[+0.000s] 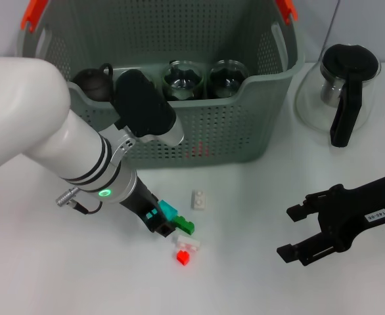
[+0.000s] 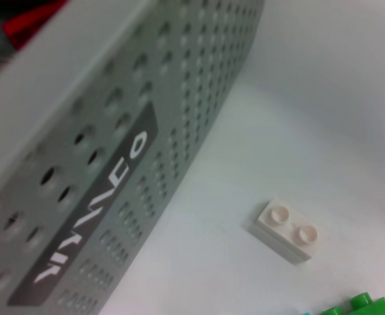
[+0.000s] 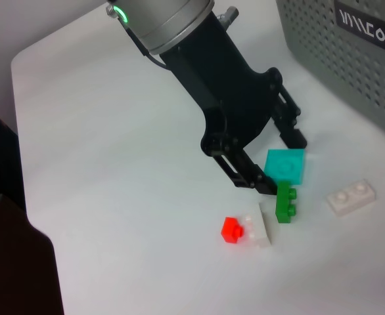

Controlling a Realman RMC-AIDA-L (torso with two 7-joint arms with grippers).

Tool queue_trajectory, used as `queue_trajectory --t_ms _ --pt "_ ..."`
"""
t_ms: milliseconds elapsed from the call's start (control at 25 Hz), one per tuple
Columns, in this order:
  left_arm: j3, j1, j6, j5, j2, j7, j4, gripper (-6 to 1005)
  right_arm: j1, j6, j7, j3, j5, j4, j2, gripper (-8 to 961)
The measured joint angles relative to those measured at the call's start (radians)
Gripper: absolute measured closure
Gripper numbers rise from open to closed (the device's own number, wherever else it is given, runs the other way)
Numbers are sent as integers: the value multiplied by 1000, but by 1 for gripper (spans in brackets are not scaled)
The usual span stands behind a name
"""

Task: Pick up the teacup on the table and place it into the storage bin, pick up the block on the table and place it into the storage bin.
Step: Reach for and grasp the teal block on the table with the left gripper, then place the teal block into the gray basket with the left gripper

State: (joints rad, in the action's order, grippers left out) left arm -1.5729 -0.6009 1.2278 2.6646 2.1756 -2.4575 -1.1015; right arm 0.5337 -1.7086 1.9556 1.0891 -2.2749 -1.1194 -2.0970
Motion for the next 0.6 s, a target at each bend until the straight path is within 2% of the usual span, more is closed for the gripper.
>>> queue_trajectory --t_ms 40,240,400,600 --pt "-2 -4 1 0 -1 0 5 248 0 1 0 0 0 0 0 5" --pt "-7 2 2 6 1 0 -7 392 0 4 0 0 0 0 0 5" --pt "-2 14 23 6 2 -1 -57 477 0 4 0 0 0 0 0 5" --pt "34 47 116 -9 3 -2 -147 564 1 4 0 -2 0 19 6 5"
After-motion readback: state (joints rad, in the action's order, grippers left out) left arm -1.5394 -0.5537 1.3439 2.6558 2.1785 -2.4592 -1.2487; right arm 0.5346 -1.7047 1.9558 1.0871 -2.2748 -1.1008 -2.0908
